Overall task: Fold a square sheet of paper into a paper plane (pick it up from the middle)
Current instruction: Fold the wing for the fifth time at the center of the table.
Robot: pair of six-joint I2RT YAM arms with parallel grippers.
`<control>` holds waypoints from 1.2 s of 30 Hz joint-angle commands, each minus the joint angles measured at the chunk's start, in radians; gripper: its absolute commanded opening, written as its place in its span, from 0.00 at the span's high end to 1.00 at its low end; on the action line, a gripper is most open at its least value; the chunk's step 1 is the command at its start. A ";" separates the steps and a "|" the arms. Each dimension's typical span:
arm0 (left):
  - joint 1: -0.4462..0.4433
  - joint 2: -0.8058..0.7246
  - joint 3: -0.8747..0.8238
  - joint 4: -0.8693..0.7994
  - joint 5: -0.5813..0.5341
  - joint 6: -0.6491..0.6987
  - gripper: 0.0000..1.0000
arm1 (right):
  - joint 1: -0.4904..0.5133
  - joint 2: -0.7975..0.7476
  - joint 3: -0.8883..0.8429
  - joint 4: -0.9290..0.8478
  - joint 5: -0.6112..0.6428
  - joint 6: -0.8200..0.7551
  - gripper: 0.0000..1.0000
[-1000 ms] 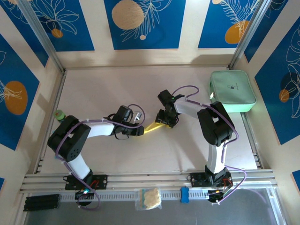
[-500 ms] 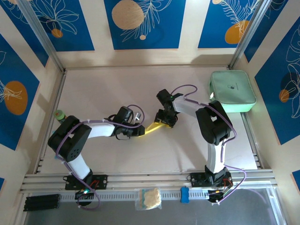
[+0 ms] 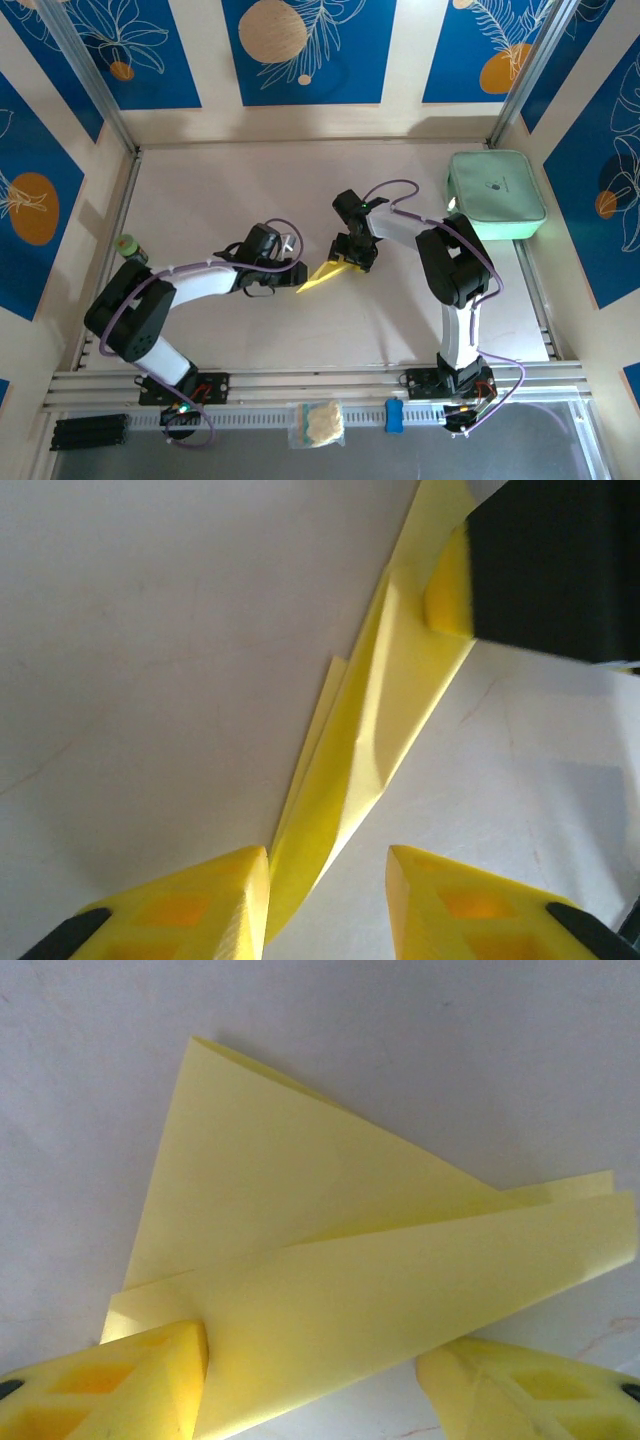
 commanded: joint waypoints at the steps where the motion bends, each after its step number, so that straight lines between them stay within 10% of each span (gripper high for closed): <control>1: -0.009 -0.019 0.040 0.009 0.028 0.014 0.66 | 0.010 0.139 -0.061 0.093 0.044 -0.027 0.37; 36: -0.076 0.232 0.113 0.124 0.033 -0.046 0.85 | 0.005 0.140 -0.087 0.104 0.036 -0.019 0.39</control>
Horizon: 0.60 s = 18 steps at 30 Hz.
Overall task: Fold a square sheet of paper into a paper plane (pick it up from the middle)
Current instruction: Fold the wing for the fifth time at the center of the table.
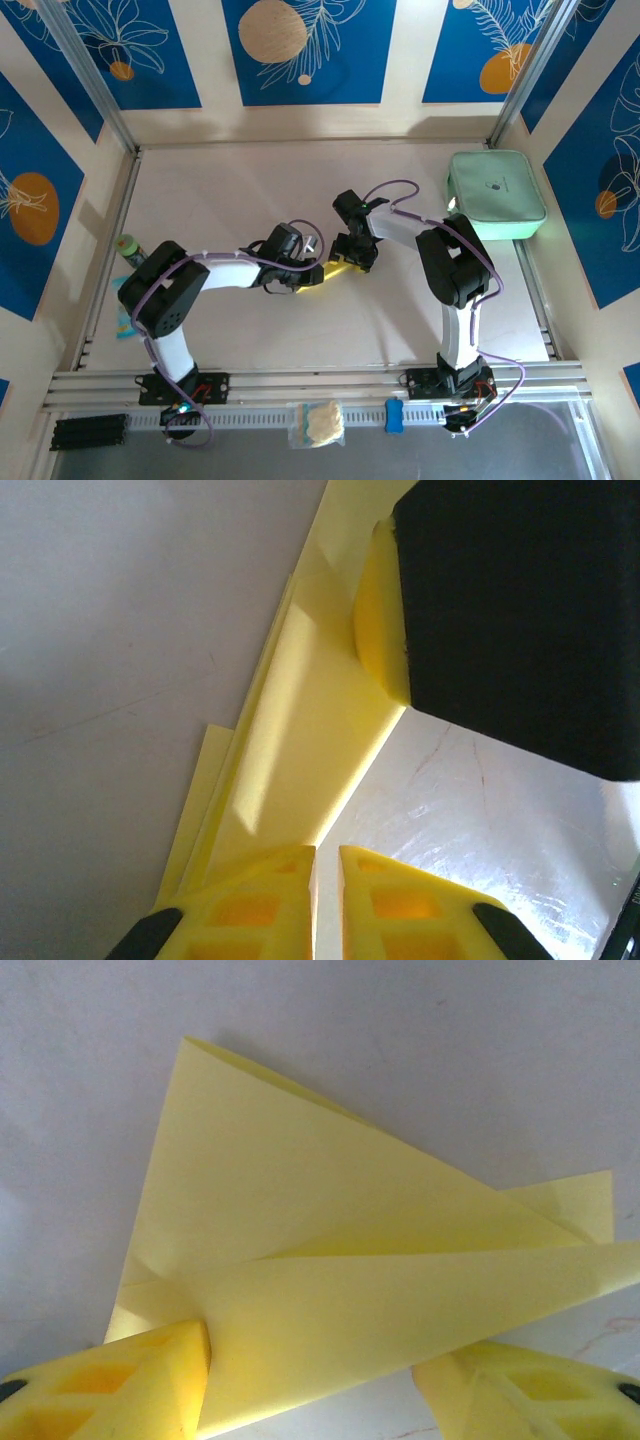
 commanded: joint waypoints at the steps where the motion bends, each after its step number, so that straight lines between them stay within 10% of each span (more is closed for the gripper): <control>1: -0.001 0.018 0.002 0.013 -0.013 -0.004 0.85 | 0.005 0.141 -0.079 0.100 0.035 -0.019 0.38; 18: 0.002 0.041 0.000 -0.004 -0.031 -0.022 0.86 | 0.004 0.154 -0.073 0.091 0.039 -0.019 0.38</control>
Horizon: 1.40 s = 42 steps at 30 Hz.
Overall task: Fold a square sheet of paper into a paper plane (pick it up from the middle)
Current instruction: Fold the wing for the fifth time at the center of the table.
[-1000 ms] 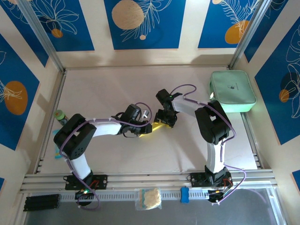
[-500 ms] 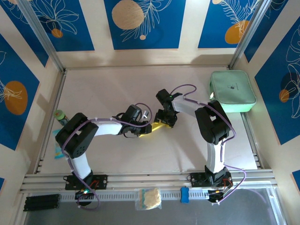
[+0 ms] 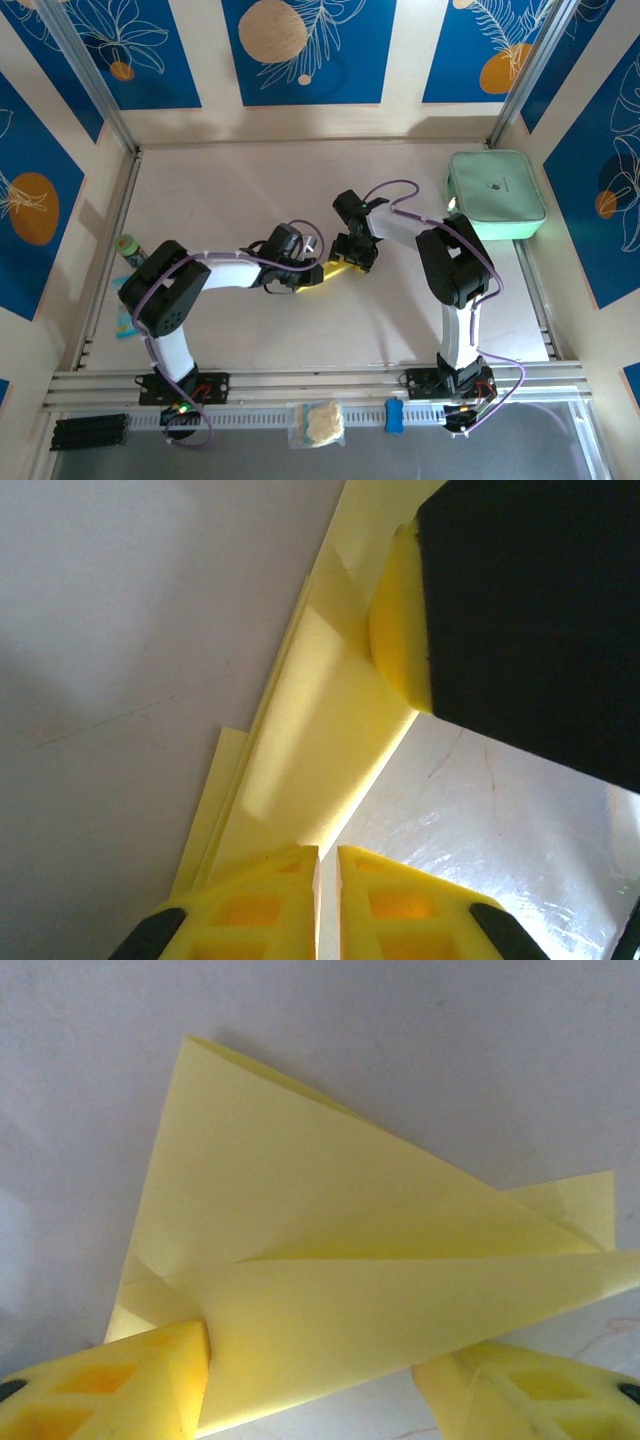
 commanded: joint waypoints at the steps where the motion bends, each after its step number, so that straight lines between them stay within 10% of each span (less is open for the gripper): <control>1: 0.000 0.031 0.000 -0.005 -0.020 -0.015 0.86 | 0.004 0.153 -0.074 0.092 0.038 -0.019 0.38; 15: 0.002 0.035 0.002 -0.040 -0.044 -0.020 0.87 | -0.002 0.112 -0.066 0.091 0.016 -0.029 0.38; 29: 0.002 0.043 -0.012 -0.051 -0.048 -0.044 0.90 | -0.036 -0.369 -0.279 0.323 -0.090 0.002 0.36; 42: 0.003 0.043 -0.015 -0.048 -0.044 -0.049 0.91 | 0.024 -0.307 -0.358 0.584 -0.190 0.041 0.73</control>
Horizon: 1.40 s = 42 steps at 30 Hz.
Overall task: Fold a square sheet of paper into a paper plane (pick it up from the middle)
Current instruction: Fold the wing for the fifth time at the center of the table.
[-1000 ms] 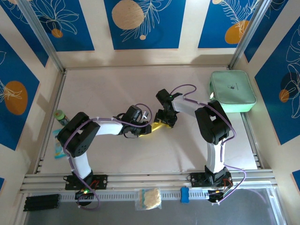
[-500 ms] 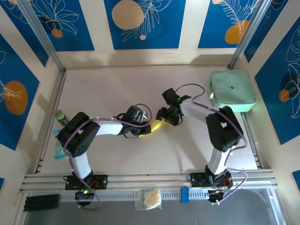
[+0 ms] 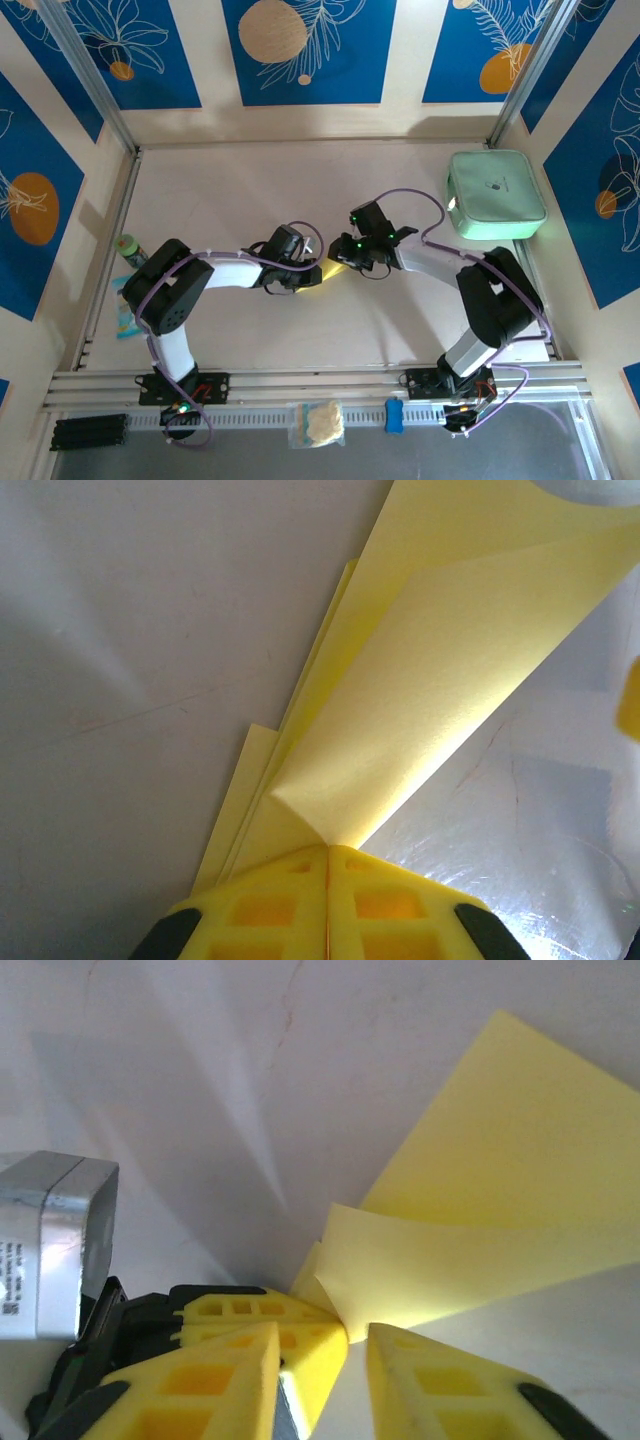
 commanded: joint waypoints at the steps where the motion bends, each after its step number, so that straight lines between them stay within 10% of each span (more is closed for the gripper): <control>1: 0.003 0.027 -0.016 -0.048 -0.026 -0.005 0.91 | 0.015 0.054 0.030 0.054 -0.046 0.007 0.74; 42: 0.025 -0.073 0.015 -0.082 -0.014 -0.001 0.88 | -0.011 0.239 -0.008 0.042 0.029 -0.086 0.81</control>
